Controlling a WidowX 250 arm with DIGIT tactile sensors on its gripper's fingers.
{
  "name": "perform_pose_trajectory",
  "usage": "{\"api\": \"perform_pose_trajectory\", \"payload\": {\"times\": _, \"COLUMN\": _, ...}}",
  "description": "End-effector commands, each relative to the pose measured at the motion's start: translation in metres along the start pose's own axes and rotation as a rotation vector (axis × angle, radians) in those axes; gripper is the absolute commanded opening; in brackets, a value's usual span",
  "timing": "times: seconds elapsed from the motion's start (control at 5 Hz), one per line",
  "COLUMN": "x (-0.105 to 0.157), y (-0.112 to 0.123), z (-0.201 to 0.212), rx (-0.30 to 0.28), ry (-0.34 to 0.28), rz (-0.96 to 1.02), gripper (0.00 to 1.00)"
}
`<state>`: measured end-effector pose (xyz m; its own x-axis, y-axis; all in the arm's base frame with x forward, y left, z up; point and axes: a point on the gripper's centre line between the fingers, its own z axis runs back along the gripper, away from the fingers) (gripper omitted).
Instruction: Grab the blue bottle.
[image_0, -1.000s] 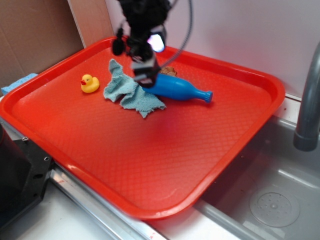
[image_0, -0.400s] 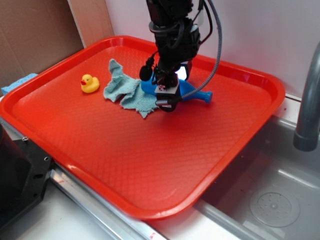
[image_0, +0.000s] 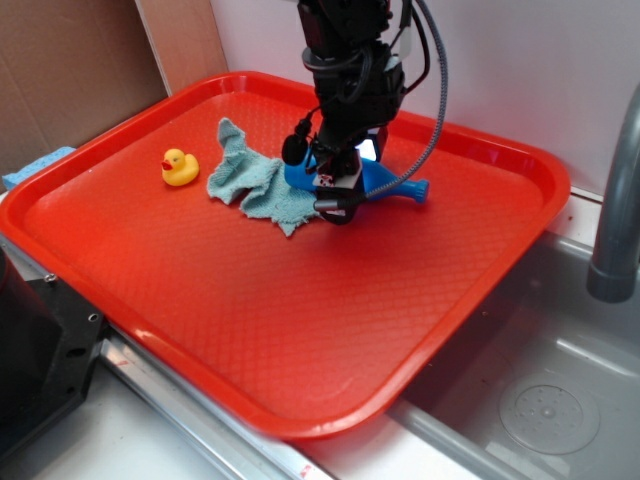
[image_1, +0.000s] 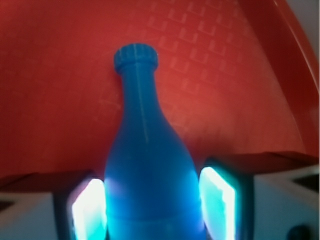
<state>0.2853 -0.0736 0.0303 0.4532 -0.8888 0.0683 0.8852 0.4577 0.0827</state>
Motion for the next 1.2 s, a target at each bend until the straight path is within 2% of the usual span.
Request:
{"api": "perform_pose_trajectory", "payload": {"times": 0.0, "x": -0.006, "y": -0.019, "z": 0.07, "rx": 0.049, "ry": 0.058, "rz": 0.273, "gripper": 0.0}}
{"api": "perform_pose_trajectory", "payload": {"times": 0.2, "x": -0.027, "y": -0.023, "z": 0.1, "rx": 0.038, "ry": 0.094, "rz": 0.522, "gripper": 0.0}}
{"api": "perform_pose_trajectory", "payload": {"times": 0.4, "x": -0.043, "y": -0.032, "z": 0.12, "rx": 0.041, "ry": 0.103, "rz": 0.752, "gripper": 0.0}}
{"api": "perform_pose_trajectory", "payload": {"times": 0.6, "x": -0.073, "y": -0.052, "z": 0.149, "rx": -0.033, "ry": 0.123, "rz": 1.006, "gripper": 0.0}}
{"api": "perform_pose_trajectory", "payload": {"times": 0.8, "x": -0.081, "y": -0.067, "z": 0.157, "rx": -0.017, "ry": 0.125, "rz": 1.097, "gripper": 0.0}}
{"api": "perform_pose_trajectory", "payload": {"times": 1.0, "x": -0.079, "y": -0.068, "z": 0.152, "rx": 0.006, "ry": 0.109, "rz": 1.107, "gripper": 0.0}}
